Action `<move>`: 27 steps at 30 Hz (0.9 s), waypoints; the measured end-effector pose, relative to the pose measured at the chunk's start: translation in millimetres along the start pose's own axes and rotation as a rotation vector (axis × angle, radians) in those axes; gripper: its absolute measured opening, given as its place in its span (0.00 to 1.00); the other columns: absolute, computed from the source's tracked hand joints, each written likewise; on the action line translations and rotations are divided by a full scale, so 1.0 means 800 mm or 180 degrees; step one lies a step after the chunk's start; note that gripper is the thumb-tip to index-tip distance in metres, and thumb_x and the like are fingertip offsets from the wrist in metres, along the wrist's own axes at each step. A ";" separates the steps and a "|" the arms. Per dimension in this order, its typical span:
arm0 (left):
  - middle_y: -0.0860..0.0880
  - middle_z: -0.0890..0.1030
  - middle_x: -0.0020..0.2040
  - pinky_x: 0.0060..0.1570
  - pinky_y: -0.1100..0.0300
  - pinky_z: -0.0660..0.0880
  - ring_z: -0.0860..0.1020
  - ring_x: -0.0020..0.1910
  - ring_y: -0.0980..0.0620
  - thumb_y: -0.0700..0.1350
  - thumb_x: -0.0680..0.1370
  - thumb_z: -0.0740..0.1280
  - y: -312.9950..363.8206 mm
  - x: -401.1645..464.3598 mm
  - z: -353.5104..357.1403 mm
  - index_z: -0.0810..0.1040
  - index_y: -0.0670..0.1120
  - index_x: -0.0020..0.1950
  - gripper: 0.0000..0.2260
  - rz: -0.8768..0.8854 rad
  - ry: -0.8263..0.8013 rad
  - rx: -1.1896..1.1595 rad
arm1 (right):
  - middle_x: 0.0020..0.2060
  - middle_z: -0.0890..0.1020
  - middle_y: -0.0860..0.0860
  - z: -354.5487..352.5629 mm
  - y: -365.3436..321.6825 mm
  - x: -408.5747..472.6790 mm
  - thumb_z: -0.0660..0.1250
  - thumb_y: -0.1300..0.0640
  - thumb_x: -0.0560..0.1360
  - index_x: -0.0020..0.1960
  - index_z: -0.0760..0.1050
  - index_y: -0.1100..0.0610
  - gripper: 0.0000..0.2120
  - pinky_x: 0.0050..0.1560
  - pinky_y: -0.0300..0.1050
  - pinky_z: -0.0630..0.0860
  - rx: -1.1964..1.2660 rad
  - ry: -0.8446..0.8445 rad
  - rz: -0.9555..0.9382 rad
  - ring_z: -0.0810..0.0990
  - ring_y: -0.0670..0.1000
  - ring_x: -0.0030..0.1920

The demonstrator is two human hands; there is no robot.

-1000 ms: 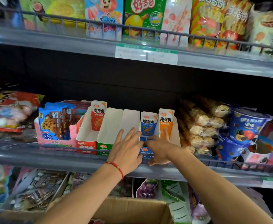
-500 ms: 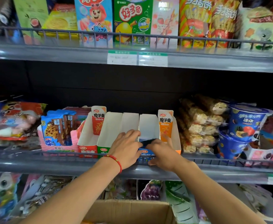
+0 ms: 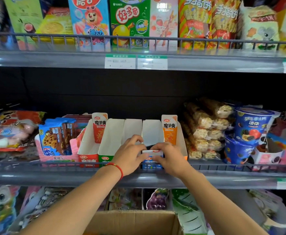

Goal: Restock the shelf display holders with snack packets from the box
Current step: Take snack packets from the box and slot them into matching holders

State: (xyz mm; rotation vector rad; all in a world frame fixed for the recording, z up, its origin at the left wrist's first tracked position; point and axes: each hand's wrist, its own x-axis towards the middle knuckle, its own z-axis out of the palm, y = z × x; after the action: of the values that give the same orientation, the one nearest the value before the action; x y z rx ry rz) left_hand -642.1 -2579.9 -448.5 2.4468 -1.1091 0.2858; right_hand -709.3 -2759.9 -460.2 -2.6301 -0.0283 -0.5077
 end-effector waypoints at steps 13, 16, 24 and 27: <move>0.48 0.75 0.62 0.59 0.58 0.73 0.70 0.62 0.51 0.54 0.84 0.60 0.007 0.038 -0.027 0.78 0.46 0.67 0.17 -0.0054 -0.0307 0.0592 | 0.64 0.80 0.48 -0.022 0.014 0.014 0.71 0.53 0.78 0.70 0.74 0.47 0.21 0.66 0.56 0.72 -0.0538 0.0283 -0.0127 0.72 0.54 0.67; 0.49 0.75 0.62 0.57 0.59 0.73 0.71 0.62 0.52 0.55 0.83 0.62 0.008 0.038 -0.028 0.76 0.48 0.66 0.16 -0.0073 -0.0302 0.0547 | 0.55 0.84 0.50 -0.029 0.013 0.021 0.70 0.58 0.79 0.62 0.80 0.49 0.13 0.57 0.56 0.77 -0.0721 0.0406 -0.0233 0.76 0.54 0.59; 0.50 0.74 0.70 0.67 0.48 0.73 0.72 0.69 0.48 0.65 0.76 0.67 0.024 0.045 -0.038 0.64 0.53 0.77 0.33 0.0008 -0.0340 0.0379 | 0.50 0.84 0.51 -0.043 0.008 0.049 0.72 0.61 0.77 0.58 0.82 0.55 0.10 0.57 0.52 0.80 0.0016 0.0425 0.0073 0.80 0.52 0.54; 0.47 0.80 0.63 0.62 0.49 0.77 0.77 0.62 0.47 0.49 0.83 0.64 0.021 0.066 -0.039 0.71 0.53 0.73 0.18 -0.0053 -0.0169 0.0326 | 0.48 0.82 0.49 -0.049 0.008 0.052 0.72 0.64 0.77 0.58 0.82 0.55 0.11 0.56 0.47 0.80 0.0280 0.0418 0.0169 0.80 0.49 0.51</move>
State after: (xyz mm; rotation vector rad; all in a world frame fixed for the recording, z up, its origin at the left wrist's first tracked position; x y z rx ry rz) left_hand -620.6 -2610.1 -397.1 2.5660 -1.1212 0.2804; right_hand -683.1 -2785.2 -415.7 -2.4996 0.0593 -0.6447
